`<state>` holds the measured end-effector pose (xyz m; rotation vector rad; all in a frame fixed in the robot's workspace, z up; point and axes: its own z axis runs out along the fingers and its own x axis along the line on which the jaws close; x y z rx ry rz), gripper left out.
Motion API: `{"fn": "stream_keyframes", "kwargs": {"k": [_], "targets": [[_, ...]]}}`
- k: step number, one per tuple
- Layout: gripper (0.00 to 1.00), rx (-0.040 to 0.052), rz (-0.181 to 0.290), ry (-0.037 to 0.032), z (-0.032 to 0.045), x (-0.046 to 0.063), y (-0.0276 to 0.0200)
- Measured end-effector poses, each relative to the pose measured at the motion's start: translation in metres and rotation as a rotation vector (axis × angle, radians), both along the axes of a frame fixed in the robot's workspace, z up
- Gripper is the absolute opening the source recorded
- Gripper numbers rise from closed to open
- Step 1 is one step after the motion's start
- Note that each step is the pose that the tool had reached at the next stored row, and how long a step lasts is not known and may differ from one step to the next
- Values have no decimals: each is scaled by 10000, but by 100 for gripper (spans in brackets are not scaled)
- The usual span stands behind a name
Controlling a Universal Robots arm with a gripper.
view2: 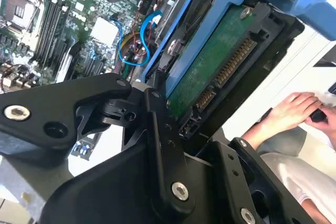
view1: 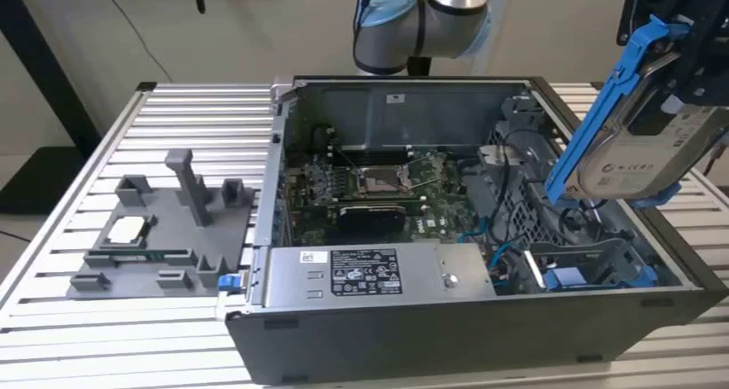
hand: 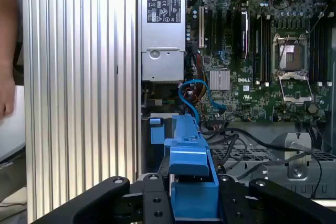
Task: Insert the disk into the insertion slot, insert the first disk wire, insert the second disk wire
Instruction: 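Insert the disk into the insertion slot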
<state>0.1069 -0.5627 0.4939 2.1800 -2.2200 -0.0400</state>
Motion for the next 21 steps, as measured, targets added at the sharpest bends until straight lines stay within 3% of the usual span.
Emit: {"fn": "stream_keyframes", "kwargs": {"k": [21], "targets": [[33, 0, 0, 0, -245, 119, -18]]}}
